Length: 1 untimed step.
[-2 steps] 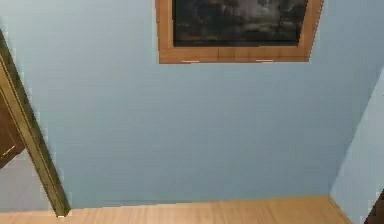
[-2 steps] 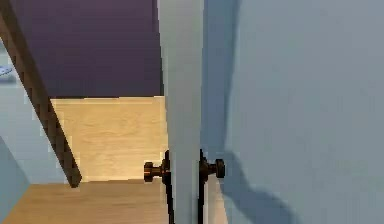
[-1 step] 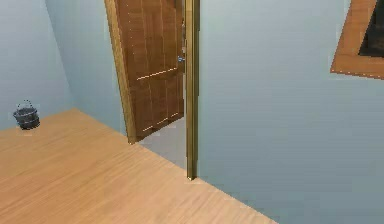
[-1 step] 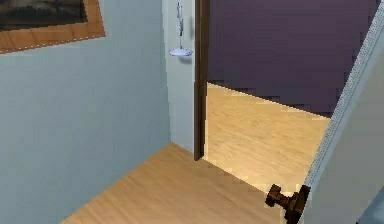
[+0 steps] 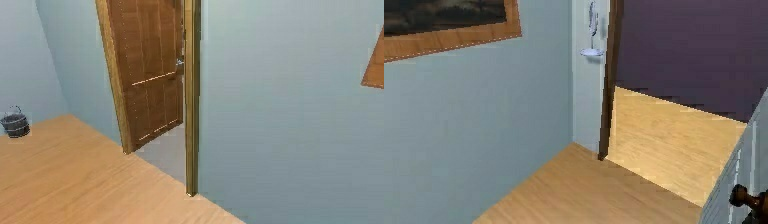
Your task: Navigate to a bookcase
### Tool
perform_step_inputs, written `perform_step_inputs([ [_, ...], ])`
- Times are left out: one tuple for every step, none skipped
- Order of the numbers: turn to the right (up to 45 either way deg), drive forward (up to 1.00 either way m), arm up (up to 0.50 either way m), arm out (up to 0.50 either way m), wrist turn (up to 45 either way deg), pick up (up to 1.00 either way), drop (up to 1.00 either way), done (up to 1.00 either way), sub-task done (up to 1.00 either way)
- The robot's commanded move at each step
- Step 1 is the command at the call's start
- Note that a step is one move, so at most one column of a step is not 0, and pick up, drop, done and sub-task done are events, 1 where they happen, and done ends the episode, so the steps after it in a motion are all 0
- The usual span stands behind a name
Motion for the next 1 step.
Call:
perform_step_inputs([
  [-45.0, 0.0, 0.0, 0.0, 0.0, 0.0, 0.0, 0.0, 0.0],
])
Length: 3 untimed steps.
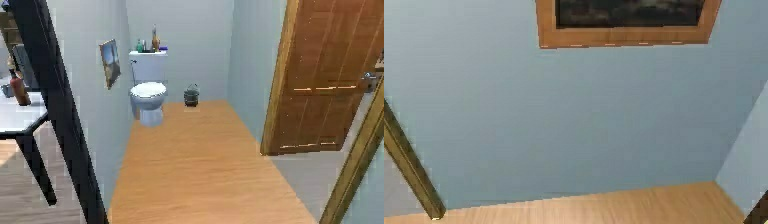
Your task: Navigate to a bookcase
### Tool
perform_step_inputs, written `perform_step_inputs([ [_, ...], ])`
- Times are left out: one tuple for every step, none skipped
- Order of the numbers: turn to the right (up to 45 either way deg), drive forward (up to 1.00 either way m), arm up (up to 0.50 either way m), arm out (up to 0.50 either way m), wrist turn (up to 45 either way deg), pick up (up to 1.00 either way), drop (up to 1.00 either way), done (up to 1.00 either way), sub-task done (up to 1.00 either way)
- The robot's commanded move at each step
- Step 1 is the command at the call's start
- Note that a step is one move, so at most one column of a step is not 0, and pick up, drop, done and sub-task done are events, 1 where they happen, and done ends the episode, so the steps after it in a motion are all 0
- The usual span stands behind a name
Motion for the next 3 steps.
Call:
perform_step_inputs([
  [-39.0, 0.0, 0.0, 0.0, 0.0, 0.0, 0.0, 0.0, 0.0],
  [0.0, 0.55, 0.0, 0.0, 0.0, 0.0, 0.0, 0.0, 0.0],
  [-45.0, 0.0, 0.0, 0.0, 0.0, 0.0, 0.0, 0.0, 0.0],
])
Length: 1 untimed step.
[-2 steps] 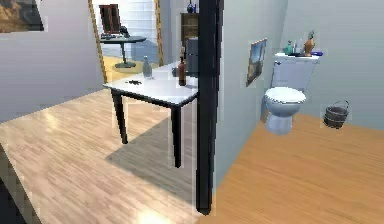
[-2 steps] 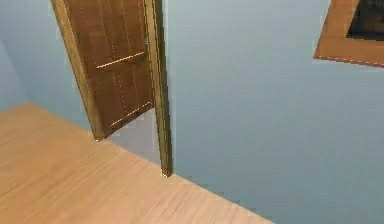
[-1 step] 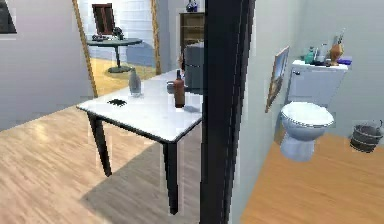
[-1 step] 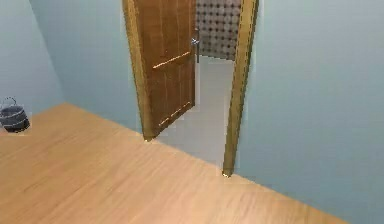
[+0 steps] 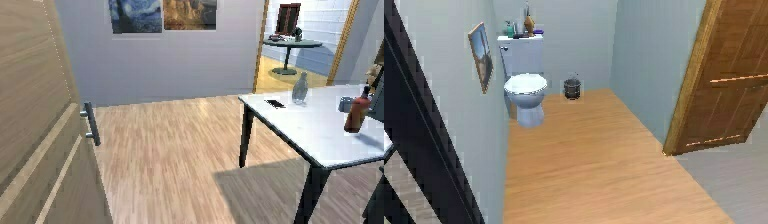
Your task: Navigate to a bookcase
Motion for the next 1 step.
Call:
perform_step_inputs([
  [-3.0, 0.0, 0.0, 0.0, 0.0, 0.0, 0.0, 0.0, 0.0],
])
